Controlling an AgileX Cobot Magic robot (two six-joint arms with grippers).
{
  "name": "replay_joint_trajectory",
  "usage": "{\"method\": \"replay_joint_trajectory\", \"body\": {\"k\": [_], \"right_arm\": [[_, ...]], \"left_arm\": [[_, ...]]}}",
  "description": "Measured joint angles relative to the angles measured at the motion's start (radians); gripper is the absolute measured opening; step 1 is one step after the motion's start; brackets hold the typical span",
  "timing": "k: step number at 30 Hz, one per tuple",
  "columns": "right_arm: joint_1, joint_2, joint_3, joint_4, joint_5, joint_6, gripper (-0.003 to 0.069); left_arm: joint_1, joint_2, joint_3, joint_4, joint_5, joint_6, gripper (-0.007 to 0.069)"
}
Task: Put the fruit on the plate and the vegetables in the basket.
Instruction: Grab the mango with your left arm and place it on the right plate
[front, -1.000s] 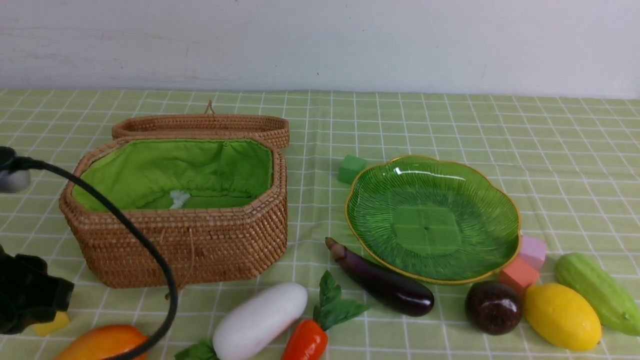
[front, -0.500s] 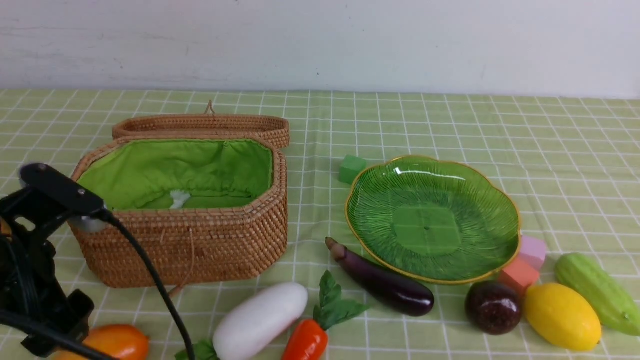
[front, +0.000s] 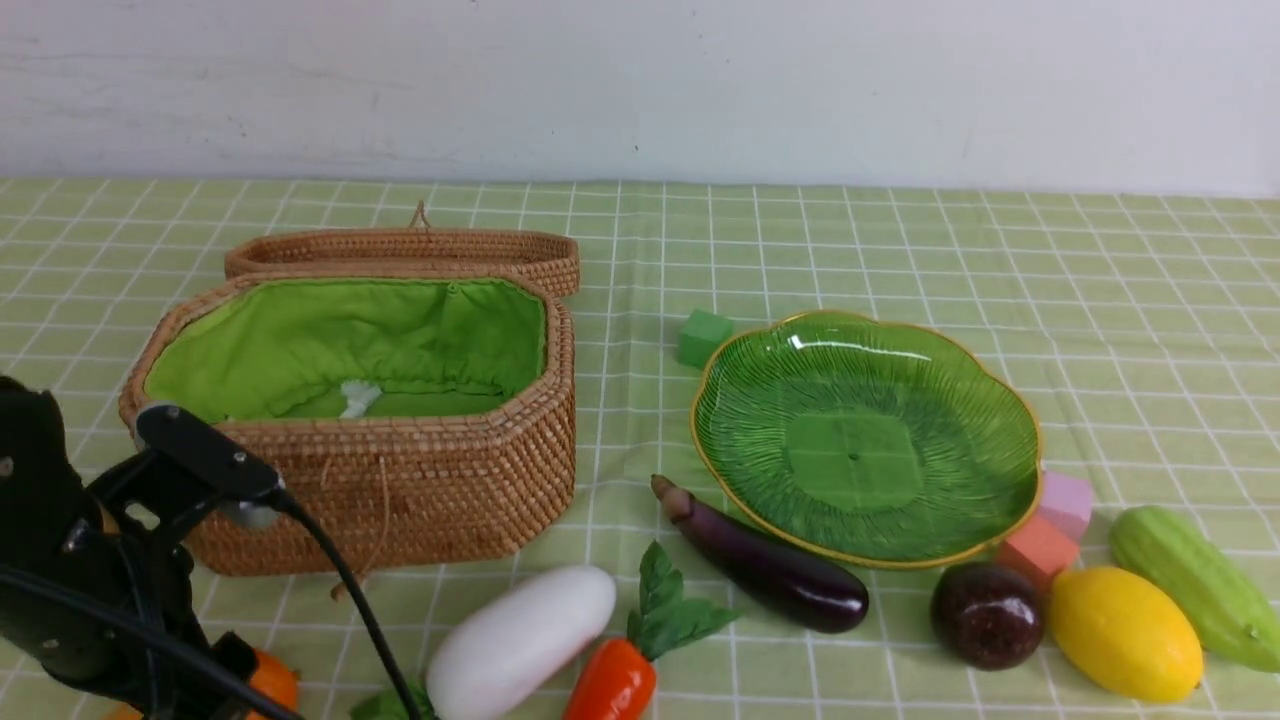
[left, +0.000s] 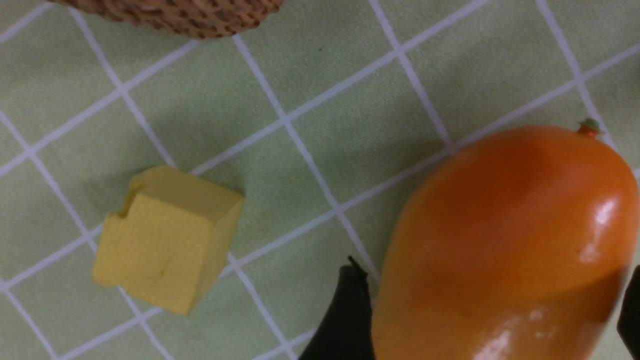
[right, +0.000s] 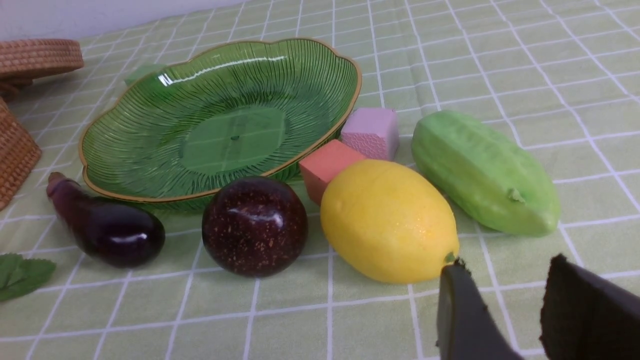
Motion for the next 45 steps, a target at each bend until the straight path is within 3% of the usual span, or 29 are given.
{"method": "replay_joint_trajectory", "body": {"k": [5, 17, 28, 36, 45], "right_arm": [[0.0, 0.0, 0.0, 0.0, 0.0, 0.0, 0.0242], [0.0, 0.0, 0.0, 0.0, 0.0, 0.0, 0.0242], [0.0, 0.0, 0.0, 0.0, 0.0, 0.0, 0.0242], [0.0, 0.0, 0.0, 0.0, 0.0, 0.0, 0.0242], [0.0, 0.0, 0.0, 0.0, 0.0, 0.0, 0.0242]], "left_arm": [[0.0, 0.0, 0.082, 0.0, -0.088, 0.007, 0.0654], [0.0, 0.0, 0.102, -0.022, -0.099, 0.006, 0.0583], [0.0, -0.06, 0.043, -0.152, -0.044, 0.006, 0.0582], [0.0, -0.195, -0.142, -0.402, 0.195, 0.006, 0.0582], [0.0, -0.169, -0.42, -0.642, 0.315, 0.006, 0.0582]]}}
